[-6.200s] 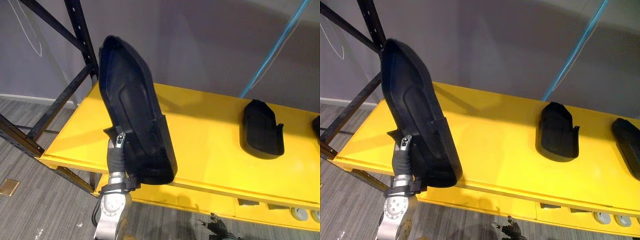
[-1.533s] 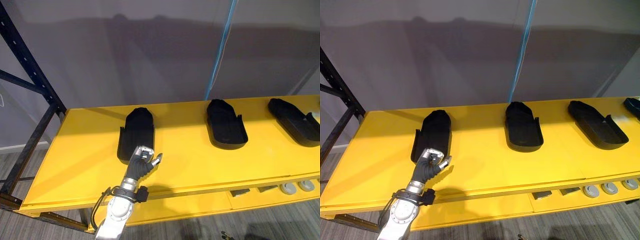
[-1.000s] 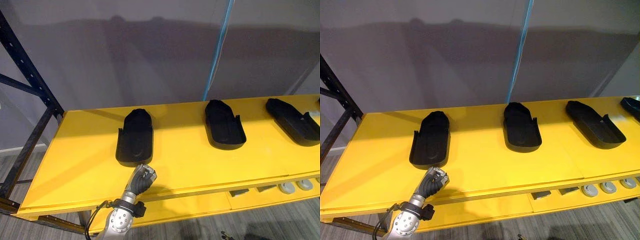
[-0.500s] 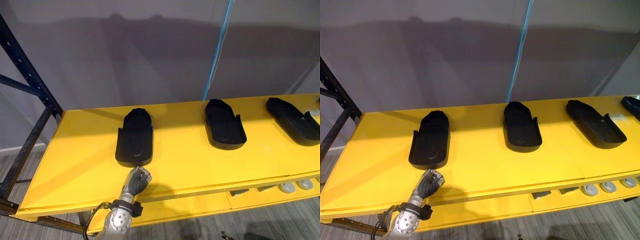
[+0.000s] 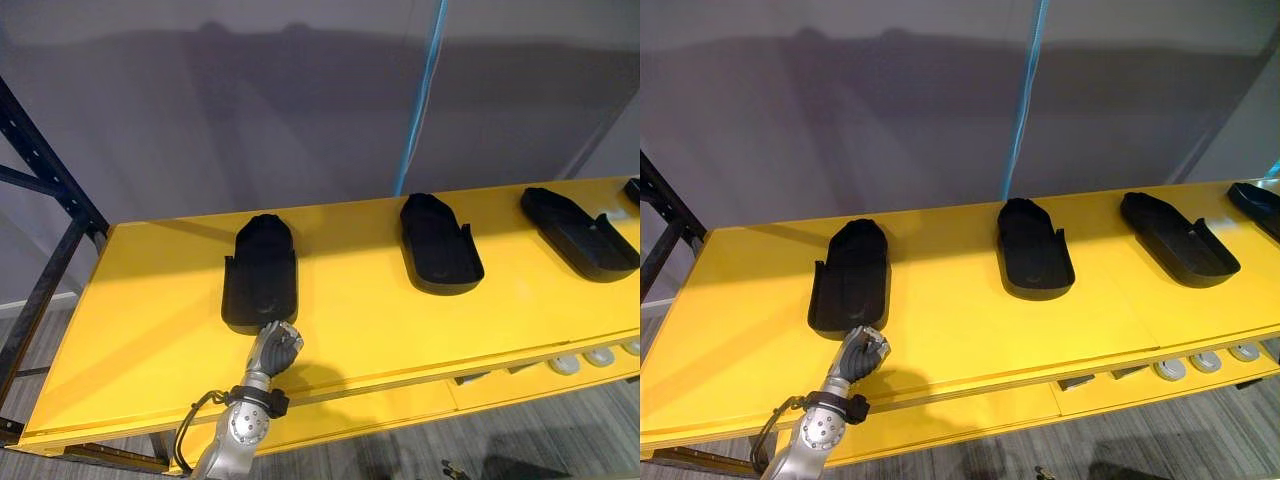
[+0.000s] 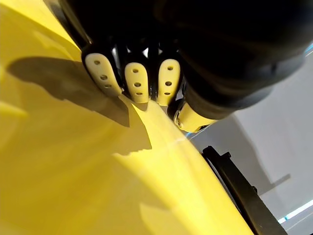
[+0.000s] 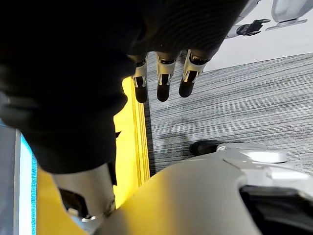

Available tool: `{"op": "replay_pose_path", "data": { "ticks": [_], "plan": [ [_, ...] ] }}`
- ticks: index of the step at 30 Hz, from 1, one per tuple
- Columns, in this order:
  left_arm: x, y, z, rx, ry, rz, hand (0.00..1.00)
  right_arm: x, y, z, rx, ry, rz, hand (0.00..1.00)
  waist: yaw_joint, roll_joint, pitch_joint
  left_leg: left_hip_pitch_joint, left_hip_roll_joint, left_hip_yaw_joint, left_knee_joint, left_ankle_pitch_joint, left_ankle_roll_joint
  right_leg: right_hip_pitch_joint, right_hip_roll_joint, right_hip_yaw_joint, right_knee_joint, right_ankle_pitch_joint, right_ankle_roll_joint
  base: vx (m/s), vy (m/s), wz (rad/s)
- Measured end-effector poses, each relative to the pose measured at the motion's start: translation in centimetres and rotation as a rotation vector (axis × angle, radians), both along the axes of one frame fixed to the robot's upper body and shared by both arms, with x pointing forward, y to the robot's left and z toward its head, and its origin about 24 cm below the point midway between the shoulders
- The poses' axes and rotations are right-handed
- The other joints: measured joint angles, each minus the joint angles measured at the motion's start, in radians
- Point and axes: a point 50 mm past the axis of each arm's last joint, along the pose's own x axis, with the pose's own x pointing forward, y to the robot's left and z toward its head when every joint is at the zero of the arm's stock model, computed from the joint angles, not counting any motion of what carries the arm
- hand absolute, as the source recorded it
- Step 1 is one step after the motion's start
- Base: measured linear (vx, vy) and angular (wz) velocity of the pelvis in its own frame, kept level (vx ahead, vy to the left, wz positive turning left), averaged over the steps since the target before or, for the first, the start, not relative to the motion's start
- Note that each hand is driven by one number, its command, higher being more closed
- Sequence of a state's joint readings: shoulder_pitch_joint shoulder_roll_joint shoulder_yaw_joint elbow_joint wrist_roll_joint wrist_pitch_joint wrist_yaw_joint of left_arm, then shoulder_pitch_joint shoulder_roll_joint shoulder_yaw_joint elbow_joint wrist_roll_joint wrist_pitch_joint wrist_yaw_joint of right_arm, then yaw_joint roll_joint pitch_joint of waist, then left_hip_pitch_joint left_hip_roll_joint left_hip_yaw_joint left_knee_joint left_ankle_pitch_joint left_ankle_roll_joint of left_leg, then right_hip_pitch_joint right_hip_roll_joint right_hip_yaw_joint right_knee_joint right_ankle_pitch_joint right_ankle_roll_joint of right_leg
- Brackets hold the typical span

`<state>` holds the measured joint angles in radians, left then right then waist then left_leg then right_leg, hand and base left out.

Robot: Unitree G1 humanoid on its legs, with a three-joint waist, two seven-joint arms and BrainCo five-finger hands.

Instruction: Walk over and take plastic housings, then place them on the shelf

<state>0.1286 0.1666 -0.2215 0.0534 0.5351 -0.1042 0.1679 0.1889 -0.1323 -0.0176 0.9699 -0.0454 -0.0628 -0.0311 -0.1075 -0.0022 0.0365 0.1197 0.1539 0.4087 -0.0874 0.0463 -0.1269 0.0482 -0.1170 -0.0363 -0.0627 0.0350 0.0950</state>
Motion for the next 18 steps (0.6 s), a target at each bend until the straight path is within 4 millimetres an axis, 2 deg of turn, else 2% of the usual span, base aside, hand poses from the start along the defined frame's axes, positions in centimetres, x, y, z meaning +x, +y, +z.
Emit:
{"op": "replay_pose_path", "data": {
  "ticks": [11, 18],
  "plan": [
    [0.5, 0.0, -0.1, -0.002, -0.01, 0.021, 1.0, 0.0, 0.0, 0.1, -0.001, -0.005, -0.001, 0.0, 0.0, 0.001, -0.002, 0.0, 0.0, 0.0, 0.0, 0.0, 0.0, 0.004, 0.0, -0.001, -0.007, 0.001, 0.0, -0.01, -0.002, 0.0],
    [1.2, 1.0, -0.1, -0.002, -0.017, 0.088, 1.0, 0.1, 0.0, 0.1, -0.005, -0.008, -0.003, 0.0, -0.011, 0.001, -0.004, 0.0, 0.0, 0.0, 0.0, 0.0, 0.0, 0.008, 0.0, -0.002, -0.017, 0.007, 0.0, 0.0, 0.0, 0.0]
  ]
}}
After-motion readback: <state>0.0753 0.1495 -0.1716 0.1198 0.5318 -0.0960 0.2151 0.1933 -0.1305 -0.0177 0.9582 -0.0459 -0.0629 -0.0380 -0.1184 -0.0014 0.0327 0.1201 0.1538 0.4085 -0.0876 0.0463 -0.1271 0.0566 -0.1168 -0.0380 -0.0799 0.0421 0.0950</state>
